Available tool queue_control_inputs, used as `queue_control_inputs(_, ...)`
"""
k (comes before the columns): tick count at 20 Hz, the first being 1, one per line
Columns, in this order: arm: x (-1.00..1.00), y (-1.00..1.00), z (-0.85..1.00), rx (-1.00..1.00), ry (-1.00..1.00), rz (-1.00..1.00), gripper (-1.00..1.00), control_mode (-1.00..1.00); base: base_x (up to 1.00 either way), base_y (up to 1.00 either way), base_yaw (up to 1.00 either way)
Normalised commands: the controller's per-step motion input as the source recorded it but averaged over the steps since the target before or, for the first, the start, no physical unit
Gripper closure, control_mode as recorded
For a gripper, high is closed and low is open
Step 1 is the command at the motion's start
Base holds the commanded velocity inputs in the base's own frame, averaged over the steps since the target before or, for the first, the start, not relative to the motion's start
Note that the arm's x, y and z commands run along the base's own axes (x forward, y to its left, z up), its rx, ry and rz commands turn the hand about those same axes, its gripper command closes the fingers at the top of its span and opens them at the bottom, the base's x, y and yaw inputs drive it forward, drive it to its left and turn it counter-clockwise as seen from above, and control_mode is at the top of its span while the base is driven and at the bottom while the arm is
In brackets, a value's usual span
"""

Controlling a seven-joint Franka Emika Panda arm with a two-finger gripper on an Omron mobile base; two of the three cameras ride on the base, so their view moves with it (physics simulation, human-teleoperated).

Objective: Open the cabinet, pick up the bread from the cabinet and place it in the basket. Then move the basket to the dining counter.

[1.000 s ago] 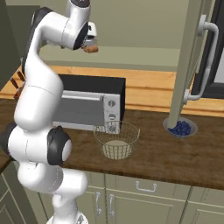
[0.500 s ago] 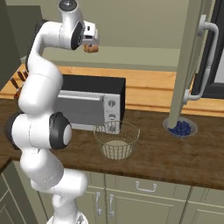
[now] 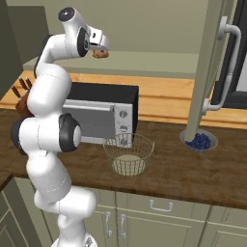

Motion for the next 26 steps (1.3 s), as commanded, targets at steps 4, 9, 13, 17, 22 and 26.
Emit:
queue_control_inputs(4, 0.23, 0.16, 0.07, 0.0, -0.05, -0.11, -1.0, -1.0, 0.0, 0.0, 0.0)
queue_control_inputs(9, 0.63, 0.01, -0.11, 0.0, -0.01, -0.03, -1.0, -1.0, 0.0, 0.0, 0.0)
queue_control_inputs(13, 0.37, 0.0, -0.02, 0.0, -0.08, 0.0, -1.0, -1.0, 0.0, 0.0, 0.0)
queue_control_inputs(17, 0.35, 0.0, 0.0, -0.02, -0.1, 0.0, -1.0, -1.0, 0.0, 0.0, 0.0)
queue_control_inputs(22, 0.32, -0.06, -0.15, 0.0, -0.03, 0.0, -1.0, -1.0, 0.0, 0.0, 0.0)
queue_control_inputs(26, 0.29, -0.06, -0.19, 0.0, 0.0, 0.0, -1.0, -1.0, 0.0, 0.0, 0.0)
